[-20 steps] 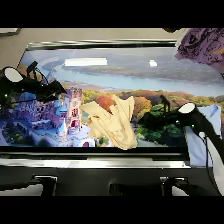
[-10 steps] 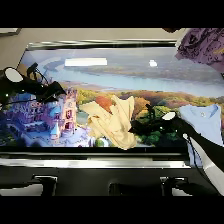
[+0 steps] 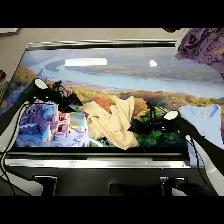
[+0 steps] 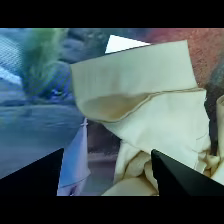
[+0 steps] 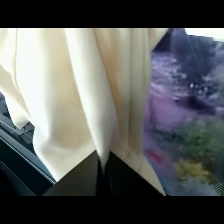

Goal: Fold the clothes and pants, and hang the long-sleeved shirts on hangers.

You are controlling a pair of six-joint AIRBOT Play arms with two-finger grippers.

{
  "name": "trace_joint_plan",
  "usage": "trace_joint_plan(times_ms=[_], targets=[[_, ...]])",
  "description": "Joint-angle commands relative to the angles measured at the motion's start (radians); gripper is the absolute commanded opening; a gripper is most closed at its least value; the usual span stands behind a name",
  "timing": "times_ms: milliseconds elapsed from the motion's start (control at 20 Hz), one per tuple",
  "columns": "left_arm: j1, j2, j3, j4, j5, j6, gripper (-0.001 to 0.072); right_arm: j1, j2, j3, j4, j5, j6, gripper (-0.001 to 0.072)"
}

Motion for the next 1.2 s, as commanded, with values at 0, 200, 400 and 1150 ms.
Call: trace_joint_plan(times_ms=[0,200,400,1150], targets=[[-0.042,-0.061,0.001,-0.026,0.043,0.011,0.0608,0.001,0.023,0.001,-0.001,0.005,0.018,0.0036],[-0.072,-0.086,0.002,-0.027,0.129,-0.014,0.0411,0.001,0.032,0.001,-0.001,0.018,0.031,0.0036],[-0.063,-0.076,0.055,-0.019,0.135,0.004,0.002,0.001,0.082,0.009,-0.033,-0.012,0.03,0.0035],[0.043,0.712,0.571,0.552,0.057,-0.147,0.0019,0.001,0.565,0.887,-0.864,0.002,0.38,0.0035]])
